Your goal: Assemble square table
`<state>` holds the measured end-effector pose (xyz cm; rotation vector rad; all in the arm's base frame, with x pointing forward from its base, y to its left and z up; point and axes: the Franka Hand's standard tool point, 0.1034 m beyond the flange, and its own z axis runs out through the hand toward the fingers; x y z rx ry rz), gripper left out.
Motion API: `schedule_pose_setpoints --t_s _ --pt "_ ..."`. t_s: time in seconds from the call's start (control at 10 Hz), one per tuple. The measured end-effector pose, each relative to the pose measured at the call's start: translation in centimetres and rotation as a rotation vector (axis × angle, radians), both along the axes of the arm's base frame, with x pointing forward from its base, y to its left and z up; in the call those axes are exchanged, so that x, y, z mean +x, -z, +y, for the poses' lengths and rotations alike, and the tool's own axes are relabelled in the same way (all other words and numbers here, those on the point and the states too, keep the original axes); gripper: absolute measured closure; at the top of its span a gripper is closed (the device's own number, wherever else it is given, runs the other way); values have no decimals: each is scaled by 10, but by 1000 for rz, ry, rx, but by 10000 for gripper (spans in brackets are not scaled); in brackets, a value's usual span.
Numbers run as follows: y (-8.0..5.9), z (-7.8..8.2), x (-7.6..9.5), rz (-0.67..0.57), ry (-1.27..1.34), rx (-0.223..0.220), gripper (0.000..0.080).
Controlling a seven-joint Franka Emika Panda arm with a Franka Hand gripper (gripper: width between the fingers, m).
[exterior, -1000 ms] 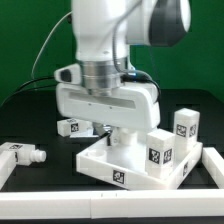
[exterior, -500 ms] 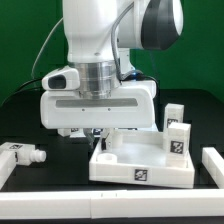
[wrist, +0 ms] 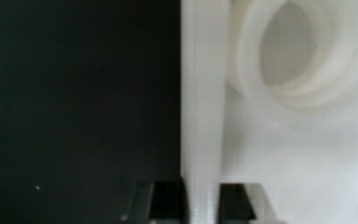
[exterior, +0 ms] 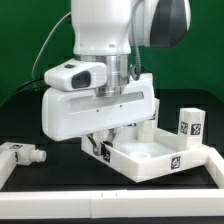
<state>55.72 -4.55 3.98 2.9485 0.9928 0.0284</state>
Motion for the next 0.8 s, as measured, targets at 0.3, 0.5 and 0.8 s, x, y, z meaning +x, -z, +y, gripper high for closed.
schedule_pose_setpoints --t_s 0.3,0.5,0.8 --pt "1 -4 3 15 -210 -25 742" --pt "-5 17 42 52 -484 4 742" --pt "-2 18 49 70 -697 -11 742"
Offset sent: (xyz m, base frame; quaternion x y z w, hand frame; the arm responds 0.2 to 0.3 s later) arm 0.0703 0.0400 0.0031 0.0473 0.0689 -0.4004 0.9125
